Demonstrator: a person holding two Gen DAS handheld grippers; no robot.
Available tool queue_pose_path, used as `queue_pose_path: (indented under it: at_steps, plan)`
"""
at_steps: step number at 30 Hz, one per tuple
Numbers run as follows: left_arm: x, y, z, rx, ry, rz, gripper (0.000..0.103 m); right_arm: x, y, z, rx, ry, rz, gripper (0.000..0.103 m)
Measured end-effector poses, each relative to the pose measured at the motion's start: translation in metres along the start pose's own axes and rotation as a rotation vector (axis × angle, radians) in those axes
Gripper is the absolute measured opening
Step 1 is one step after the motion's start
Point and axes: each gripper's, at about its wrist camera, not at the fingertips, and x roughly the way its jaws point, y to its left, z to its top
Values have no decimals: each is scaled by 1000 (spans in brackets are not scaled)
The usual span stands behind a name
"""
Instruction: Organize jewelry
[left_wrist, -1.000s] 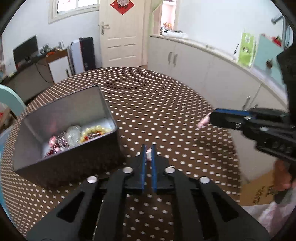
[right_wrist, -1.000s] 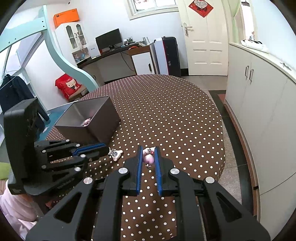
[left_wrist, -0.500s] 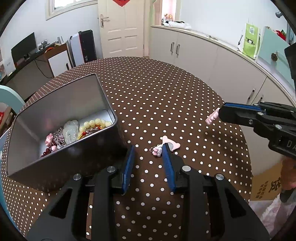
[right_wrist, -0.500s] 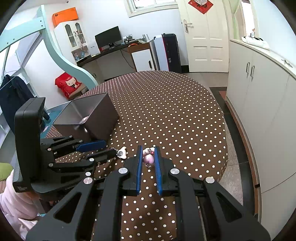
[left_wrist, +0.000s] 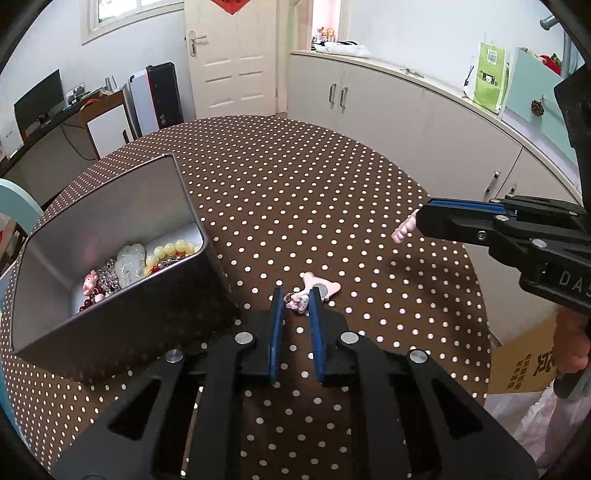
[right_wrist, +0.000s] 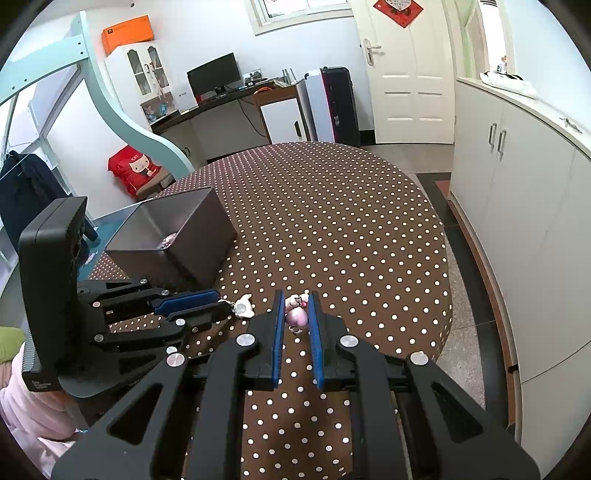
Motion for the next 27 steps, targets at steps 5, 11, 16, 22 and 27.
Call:
queue_pose_path:
  at_steps: [5, 11, 16, 22, 27]
  plan:
    - [-28, 3, 10, -27, -91, 1, 13, -7, 7, 5, -20, -22, -6, 12]
    - [-85, 17, 27, -68, -244, 4, 13, -20, 32, 29, -82, -85, 10, 12]
    - [-116, 47, 35, -118, -324, 59, 13, -16, 69, 52, -166, -117, 67, 12]
    - [-109, 85, 25, -181, -276, 114, 14, 17, 114, 72, -223, -82, 137, 12]
    - [-110, 103, 19, -206, -237, 162, 40, 29, 121, 84, -171, -65, 124, 51]
